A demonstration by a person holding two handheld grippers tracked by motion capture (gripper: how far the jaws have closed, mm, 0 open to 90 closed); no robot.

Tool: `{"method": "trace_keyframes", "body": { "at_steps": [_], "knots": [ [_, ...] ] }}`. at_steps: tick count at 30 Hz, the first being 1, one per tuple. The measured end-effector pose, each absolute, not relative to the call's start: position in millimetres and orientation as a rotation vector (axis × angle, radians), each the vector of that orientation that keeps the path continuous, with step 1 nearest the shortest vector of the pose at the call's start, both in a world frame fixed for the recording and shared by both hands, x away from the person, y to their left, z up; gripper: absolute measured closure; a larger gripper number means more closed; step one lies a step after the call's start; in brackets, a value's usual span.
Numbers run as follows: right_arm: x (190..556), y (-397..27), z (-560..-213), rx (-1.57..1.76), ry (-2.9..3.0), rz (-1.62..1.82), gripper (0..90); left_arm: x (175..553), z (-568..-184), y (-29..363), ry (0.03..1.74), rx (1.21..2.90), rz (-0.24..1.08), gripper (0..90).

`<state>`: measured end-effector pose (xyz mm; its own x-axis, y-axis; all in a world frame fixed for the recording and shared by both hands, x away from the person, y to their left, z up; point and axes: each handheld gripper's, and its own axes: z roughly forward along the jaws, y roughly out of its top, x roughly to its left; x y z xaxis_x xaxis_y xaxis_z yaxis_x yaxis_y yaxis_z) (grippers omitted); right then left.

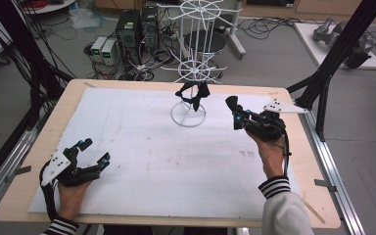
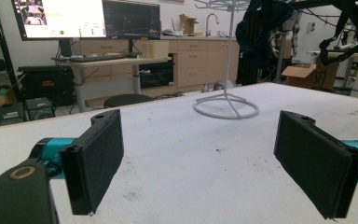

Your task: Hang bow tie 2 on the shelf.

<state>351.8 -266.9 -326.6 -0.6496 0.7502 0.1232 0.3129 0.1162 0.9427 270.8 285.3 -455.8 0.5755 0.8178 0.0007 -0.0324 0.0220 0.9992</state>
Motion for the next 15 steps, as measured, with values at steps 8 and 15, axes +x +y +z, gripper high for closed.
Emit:
{"method": "trace_keyframes", "body": {
  "at_steps": [8,15],
  "knots": [
    [361.5,-259.9,-312.0,1.026,1.959,1.547,75.0,271.0,-455.7,285.5,0.729,1.404,0.757,16.2],
    [369.8,-253.6,-302.8,1.020,1.924,1.543,75.0,271.1,-455.7,285.5,0.729,1.403,0.757,16.2]
  ]
}}
